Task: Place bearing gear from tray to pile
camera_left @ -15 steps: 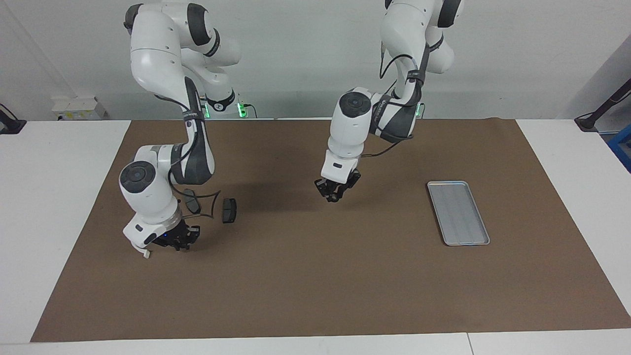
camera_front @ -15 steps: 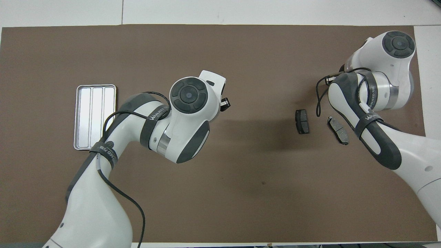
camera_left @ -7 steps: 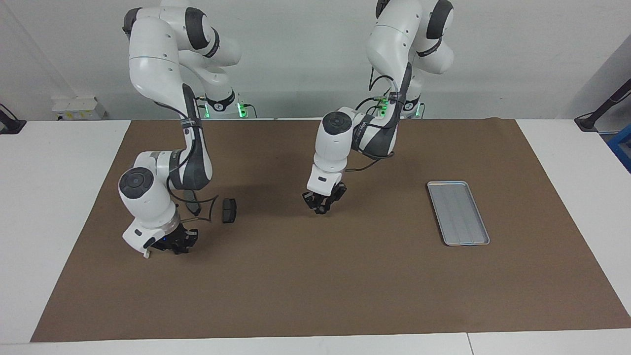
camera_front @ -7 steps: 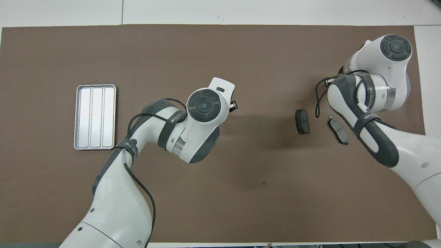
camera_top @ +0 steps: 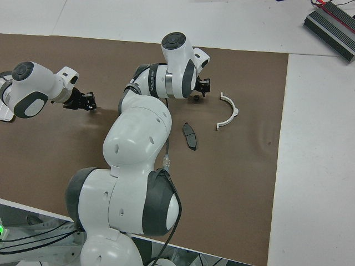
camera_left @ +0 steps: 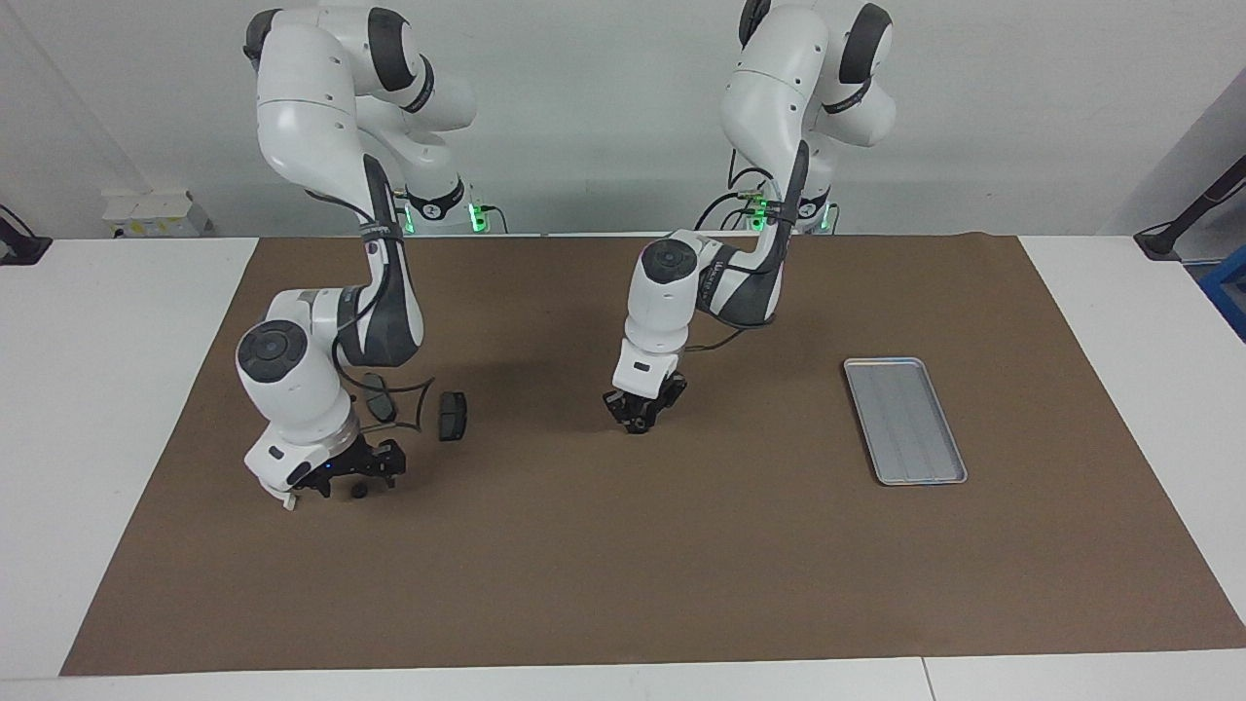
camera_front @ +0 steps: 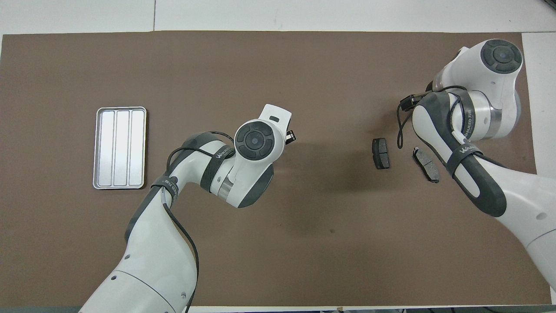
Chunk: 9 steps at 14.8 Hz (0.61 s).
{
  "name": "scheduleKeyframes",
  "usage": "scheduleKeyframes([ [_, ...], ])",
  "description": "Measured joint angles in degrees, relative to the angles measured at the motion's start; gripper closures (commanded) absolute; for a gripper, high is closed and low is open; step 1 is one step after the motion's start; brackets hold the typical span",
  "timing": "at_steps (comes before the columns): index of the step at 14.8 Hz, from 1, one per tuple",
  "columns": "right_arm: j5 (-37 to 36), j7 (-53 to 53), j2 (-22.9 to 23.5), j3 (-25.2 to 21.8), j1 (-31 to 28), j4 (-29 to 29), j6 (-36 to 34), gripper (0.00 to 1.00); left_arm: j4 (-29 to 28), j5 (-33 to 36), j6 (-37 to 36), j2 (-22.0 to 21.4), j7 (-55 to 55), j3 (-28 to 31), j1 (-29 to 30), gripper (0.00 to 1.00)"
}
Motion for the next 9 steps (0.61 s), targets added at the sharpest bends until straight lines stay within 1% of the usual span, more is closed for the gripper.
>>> scheduleKeyframes([
  [1,0.0,0.0,-0.91,0.07,0.18,0.09,-1.37,0.0,0.0,0.15,0.0,0.0,-0.05,0.0,-0.04,1.0],
  [2,0.0,0.0,-1.85,0.1,0.67,0.23,-2.98,0.0,0.0,0.33,0.0,0.0,-0.1,0.01,-0.08,0.72],
  [3,0.0,0.05,-2.9,0.12,1.44,0.39,-4.71,0.0,0.0,0.43,0.0,0.0,-0.13,0.01,-0.09,0.06],
  [4,0.0,0.51,-4.09,0.14,2.3,0.5,-6.54,0.0,0.0,0.48,0.0,0.01,-0.14,0.02,-0.11,0.0],
  [7,0.0,5.0,-7.28,0.3,4.76,0.93,-11.97,0.0,0.5,0.49,0.6,0.6,-0.21,0.02,-0.14,0.0],
  [9,0.0,9.21,-8.43,0.39,6.69,1.53,-14.64,0.0,0.7,1.1,0.21,0.77,-0.21,0.49,0.24,0.0],
])
